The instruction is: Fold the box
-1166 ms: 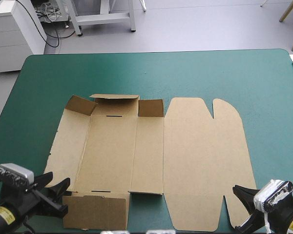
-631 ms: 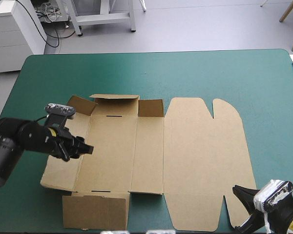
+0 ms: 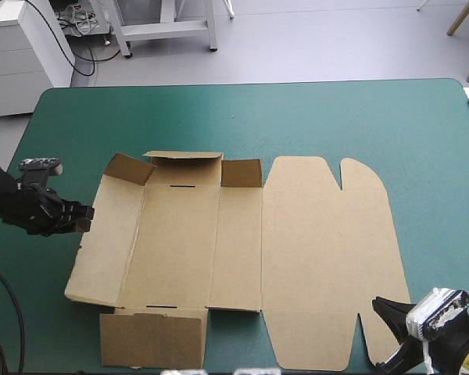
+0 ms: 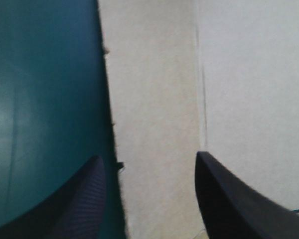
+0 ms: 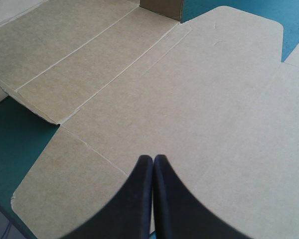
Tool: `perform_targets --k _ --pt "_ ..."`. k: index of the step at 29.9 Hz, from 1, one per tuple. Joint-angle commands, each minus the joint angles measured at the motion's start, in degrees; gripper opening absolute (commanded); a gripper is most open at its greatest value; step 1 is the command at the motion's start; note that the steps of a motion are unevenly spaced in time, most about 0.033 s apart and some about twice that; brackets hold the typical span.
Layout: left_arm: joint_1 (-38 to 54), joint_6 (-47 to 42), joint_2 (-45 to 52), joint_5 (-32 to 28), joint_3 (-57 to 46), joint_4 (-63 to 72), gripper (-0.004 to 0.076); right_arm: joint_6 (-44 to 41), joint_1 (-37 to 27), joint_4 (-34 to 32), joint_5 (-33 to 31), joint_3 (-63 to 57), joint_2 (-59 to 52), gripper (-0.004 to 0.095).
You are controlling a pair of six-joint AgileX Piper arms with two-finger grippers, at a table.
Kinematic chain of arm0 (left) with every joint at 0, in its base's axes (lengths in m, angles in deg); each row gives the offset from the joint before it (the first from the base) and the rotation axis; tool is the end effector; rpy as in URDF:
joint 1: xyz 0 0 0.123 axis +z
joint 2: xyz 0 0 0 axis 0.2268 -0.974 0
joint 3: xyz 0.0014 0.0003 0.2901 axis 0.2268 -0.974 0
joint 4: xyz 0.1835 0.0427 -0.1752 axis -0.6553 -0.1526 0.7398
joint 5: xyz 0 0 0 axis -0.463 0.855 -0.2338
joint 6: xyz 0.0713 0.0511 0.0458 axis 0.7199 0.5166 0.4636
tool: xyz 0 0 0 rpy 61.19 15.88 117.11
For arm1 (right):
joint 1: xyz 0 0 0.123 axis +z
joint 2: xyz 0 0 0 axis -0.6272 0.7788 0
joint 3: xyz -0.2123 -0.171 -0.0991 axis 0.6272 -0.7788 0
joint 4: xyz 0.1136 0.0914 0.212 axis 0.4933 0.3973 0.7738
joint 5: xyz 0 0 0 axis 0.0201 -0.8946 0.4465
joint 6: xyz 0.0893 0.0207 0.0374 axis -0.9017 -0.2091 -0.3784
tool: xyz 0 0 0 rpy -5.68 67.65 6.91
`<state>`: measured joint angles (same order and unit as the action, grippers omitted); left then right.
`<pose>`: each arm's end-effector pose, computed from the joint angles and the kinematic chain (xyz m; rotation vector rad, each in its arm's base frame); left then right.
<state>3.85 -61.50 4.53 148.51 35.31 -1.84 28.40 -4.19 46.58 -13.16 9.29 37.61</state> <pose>0.2535 0.0463 0.3063 0.1089 2.8210 -0.3129 0.0331 0.0255 0.2855 -0.6338 1.9396 0.3971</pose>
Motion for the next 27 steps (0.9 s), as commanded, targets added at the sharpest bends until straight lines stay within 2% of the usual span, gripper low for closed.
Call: perform_targets --k 1,9,16,21,27 --pt "4.2 3.0 1.4 2.6 -1.5 1.9 0.0384 0.2 -0.4 0.2 4.2 1.3 0.7 -0.0021" --pt "7.5 12.7 0.5 2.6 -9.1 8.7 0.0384 0.2 -0.4 0.2 4.2 1.3 0.7 -0.0021" --pt "7.5 11.3 -4.3 2.0 -9.9 8.0 0.0384 0.2 -0.4 0.2 4.3 1.3 0.7 -0.0021" --pt "7.2 10.5 -8.2 2.9 -9.9 13.9 0.0384 0.2 -0.4 0.2 4.3 1.3 0.7 -0.0021" --pt "0.4 11.1 -8.7 2.9 -9.9 14.1 0.0384 0.2 -0.4 0.2 4.3 1.3 0.7 -0.0021"
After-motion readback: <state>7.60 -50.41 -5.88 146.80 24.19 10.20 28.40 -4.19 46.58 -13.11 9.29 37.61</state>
